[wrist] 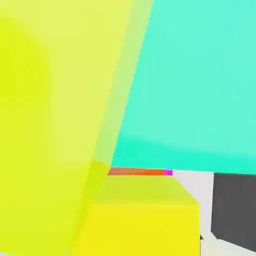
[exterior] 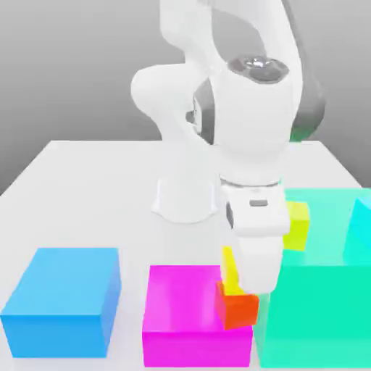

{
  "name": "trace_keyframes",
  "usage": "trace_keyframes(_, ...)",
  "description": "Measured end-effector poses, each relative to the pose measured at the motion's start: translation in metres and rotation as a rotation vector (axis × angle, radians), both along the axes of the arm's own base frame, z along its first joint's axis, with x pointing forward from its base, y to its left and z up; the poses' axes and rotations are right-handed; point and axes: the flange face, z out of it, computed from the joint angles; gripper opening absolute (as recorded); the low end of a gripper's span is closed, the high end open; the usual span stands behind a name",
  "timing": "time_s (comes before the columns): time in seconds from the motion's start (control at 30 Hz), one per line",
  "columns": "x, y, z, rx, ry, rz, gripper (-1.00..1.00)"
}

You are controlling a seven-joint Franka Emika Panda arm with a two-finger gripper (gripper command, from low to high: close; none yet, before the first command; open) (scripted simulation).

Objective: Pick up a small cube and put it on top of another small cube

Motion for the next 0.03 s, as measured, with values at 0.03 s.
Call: trace_keyframes(0.03, 0.0000, 0.0000, 0.0000, 0.000, 0.000, 0.000, 1.00)
